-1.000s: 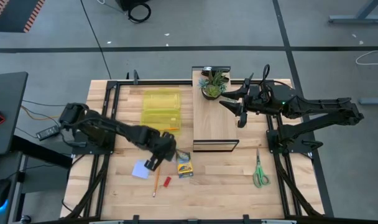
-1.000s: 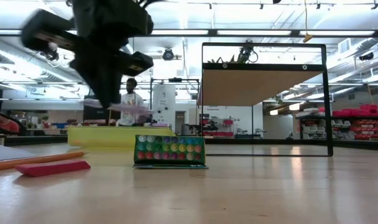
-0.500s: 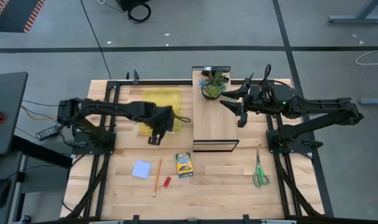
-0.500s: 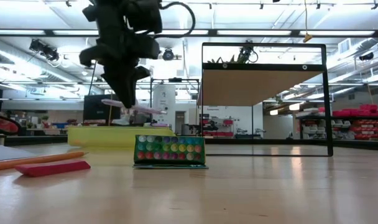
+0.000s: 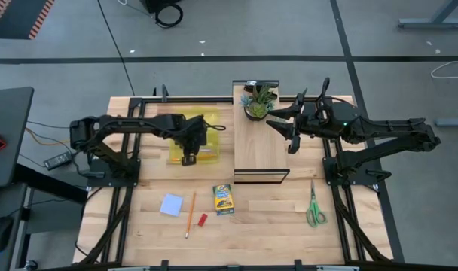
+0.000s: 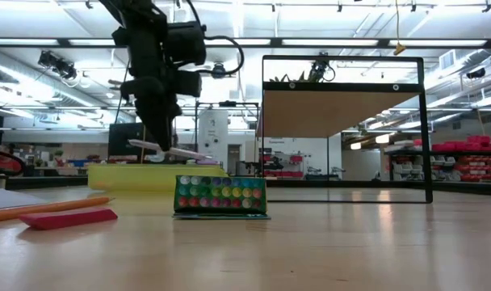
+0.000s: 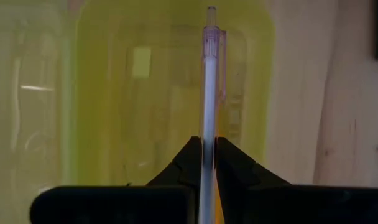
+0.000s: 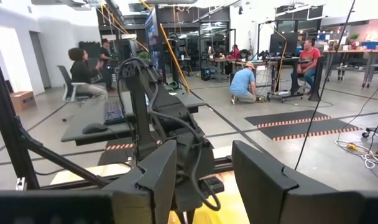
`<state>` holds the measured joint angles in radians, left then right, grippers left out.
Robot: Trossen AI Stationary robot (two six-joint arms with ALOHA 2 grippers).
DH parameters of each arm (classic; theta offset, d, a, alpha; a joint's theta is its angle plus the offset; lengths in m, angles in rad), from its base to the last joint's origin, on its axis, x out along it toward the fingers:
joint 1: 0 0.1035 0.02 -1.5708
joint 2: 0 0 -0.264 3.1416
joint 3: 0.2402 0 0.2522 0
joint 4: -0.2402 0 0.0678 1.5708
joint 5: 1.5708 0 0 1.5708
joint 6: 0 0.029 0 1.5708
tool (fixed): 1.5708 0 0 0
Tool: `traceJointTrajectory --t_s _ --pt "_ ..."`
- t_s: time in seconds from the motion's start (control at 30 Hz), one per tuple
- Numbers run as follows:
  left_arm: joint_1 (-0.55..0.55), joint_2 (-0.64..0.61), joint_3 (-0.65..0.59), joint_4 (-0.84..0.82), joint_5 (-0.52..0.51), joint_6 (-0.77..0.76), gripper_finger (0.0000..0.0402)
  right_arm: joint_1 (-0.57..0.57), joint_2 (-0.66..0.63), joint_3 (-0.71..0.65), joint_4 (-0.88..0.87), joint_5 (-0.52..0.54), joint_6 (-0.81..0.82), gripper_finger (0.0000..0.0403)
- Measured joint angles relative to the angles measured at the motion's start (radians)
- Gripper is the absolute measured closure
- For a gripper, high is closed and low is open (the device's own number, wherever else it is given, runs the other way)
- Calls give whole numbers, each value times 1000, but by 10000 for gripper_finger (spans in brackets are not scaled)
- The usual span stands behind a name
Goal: Pack school essentials
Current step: Put the violet pen into the yellow supply box, then put the green scissors into the yellow supply box
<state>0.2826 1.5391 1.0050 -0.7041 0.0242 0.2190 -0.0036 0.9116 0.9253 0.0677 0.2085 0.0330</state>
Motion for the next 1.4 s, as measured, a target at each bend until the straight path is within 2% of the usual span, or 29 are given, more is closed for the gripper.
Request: traceJointTrajectory --t_s 0.23,0.57,0.8,1.2,1.4 --pt "-19 0 -66 137 1 -77 366 0 0 0 7 0 0 240" --pt "-21 0 -113 145 6 -79 364 0 0 0 9 0 0 240" --pt "-48 0 -113 168 24 -77 342 0 0 0 9 0 0 240" --pt "-64 0 -113 170 27 -78 278 0 0 0 9 0 0 240" --pt "-108 -10 -88 165 35 -81 267 0 0 0 9 0 0 240"
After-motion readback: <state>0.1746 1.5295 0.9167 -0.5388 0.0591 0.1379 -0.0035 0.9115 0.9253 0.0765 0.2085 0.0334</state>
